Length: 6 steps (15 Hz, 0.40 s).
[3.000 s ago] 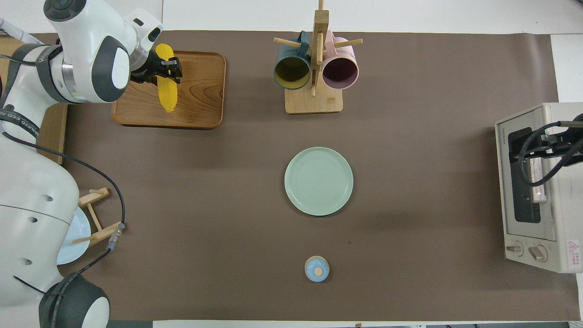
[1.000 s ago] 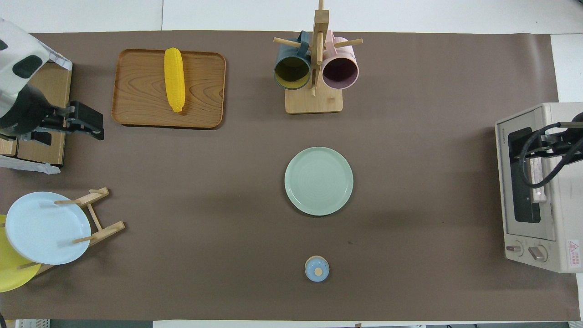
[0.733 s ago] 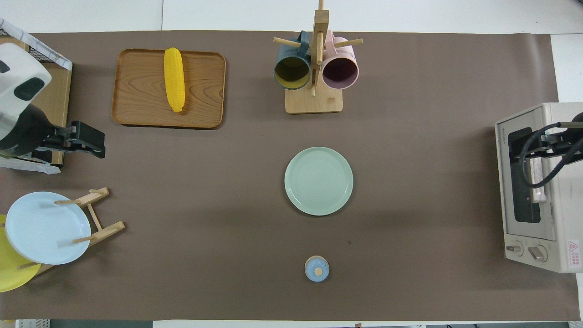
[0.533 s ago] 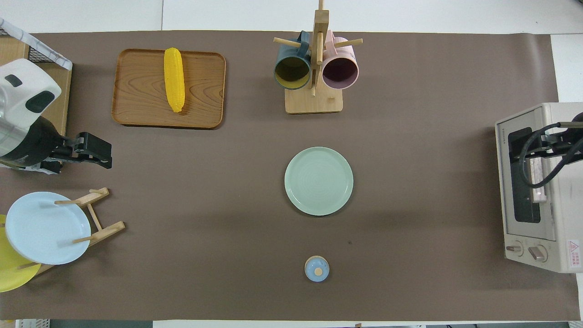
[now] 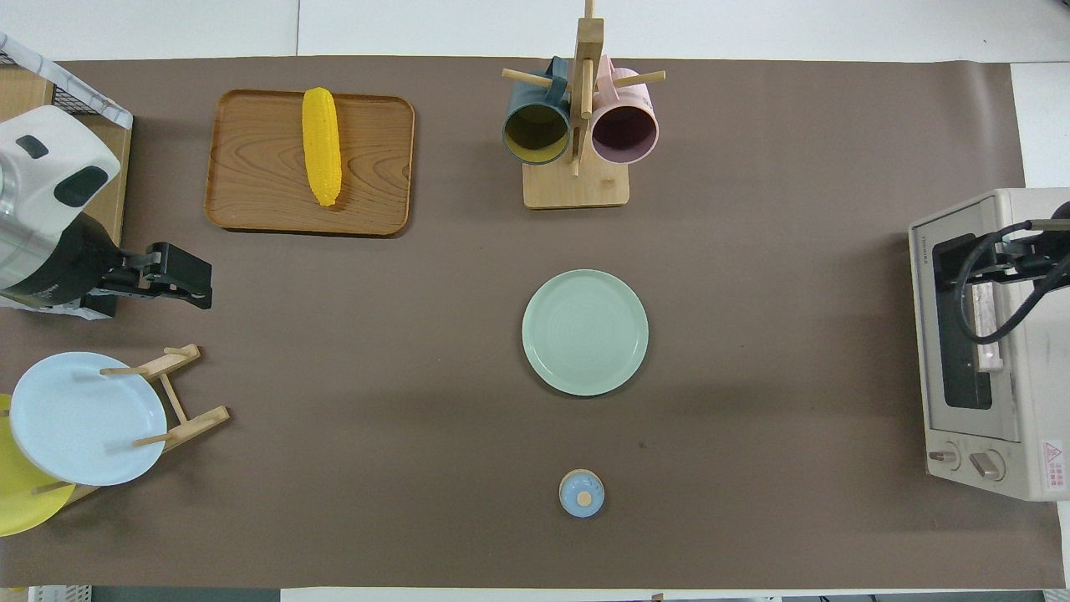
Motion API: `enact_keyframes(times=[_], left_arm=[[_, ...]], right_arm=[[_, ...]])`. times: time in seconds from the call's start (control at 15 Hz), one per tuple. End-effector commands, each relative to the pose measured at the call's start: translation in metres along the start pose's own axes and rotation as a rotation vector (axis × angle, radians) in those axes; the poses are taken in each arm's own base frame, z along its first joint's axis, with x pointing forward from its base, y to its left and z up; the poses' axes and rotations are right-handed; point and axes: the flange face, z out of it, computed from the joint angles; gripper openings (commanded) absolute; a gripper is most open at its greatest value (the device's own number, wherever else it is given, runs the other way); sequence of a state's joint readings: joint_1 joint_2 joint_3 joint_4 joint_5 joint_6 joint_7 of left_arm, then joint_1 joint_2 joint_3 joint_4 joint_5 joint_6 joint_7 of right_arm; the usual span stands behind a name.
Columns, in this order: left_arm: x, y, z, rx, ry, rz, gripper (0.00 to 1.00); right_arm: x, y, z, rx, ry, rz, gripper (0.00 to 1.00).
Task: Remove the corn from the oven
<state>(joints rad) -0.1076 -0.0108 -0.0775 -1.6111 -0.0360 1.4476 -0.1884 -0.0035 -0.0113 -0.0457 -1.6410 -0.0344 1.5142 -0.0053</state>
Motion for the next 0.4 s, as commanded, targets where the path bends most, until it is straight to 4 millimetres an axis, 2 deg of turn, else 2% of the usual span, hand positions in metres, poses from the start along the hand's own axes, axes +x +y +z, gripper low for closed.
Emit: enact_keyframes(times=[0.0,0.33], left_arm=[[0.0060,-0.0019,-0.0037,-0.023,0.025,-0.010,1.00],[0.0058,-0.0021,-0.0025,-0.021,0.024,-0.007,1.00]], right_arm=[[0.0036,0.0027,-0.0036,-0.018,0.015,-0.029,1.00],[0.0036,0.0027,-0.0029,-0.018,0.014,-0.029,1.00]])
